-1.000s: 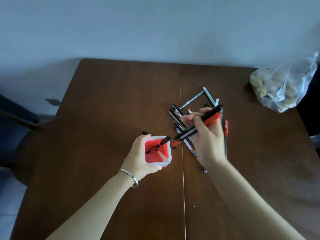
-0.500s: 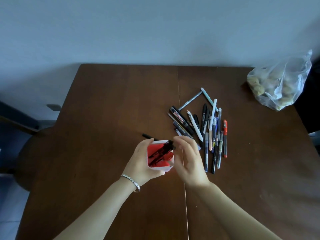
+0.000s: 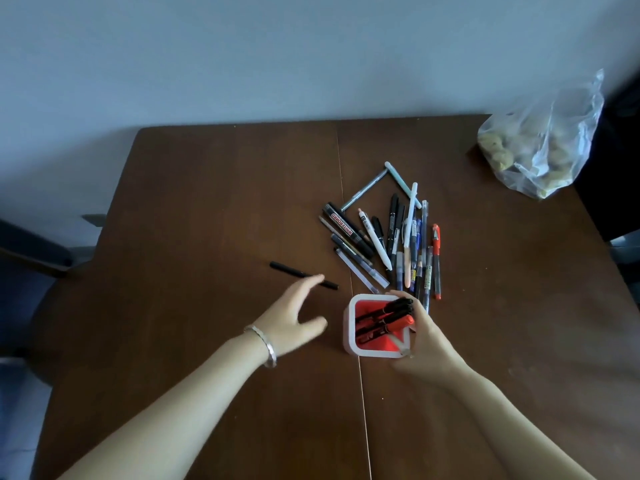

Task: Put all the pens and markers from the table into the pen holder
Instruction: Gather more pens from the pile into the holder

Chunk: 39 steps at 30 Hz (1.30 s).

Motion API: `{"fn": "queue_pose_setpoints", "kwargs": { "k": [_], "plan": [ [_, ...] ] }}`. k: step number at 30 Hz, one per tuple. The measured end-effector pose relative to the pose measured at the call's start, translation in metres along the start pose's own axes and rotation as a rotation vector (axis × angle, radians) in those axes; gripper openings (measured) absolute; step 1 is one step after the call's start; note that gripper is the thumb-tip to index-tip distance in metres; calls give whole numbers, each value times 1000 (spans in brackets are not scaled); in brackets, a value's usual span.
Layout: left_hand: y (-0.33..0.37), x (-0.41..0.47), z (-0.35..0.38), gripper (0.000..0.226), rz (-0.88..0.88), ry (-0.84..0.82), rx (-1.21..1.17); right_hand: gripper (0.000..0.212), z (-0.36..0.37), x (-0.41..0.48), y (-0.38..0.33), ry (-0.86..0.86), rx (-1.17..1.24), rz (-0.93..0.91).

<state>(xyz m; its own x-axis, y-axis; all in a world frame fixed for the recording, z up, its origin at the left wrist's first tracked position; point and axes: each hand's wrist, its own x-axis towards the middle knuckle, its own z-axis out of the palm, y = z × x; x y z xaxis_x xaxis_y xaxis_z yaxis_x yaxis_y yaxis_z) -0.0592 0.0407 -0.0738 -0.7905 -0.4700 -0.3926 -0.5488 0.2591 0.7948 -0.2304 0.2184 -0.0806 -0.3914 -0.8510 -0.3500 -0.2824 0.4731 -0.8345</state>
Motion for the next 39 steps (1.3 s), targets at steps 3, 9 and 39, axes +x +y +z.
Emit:
{"fn": "queue_pose_setpoints", "kwargs": {
  "k": [3,9,39],
  "plan": [
    [-15,27,-23,51,-56,275,375,79,-2,1,1,-12,32,2],
    [-25,66,-19,29,68,45,982,87,-7,5,0,-33,-23,-20],
    [30,2,-5,10,-246,251,-278,82,-7,8,4,-56,-29,-40]
  ]
}}
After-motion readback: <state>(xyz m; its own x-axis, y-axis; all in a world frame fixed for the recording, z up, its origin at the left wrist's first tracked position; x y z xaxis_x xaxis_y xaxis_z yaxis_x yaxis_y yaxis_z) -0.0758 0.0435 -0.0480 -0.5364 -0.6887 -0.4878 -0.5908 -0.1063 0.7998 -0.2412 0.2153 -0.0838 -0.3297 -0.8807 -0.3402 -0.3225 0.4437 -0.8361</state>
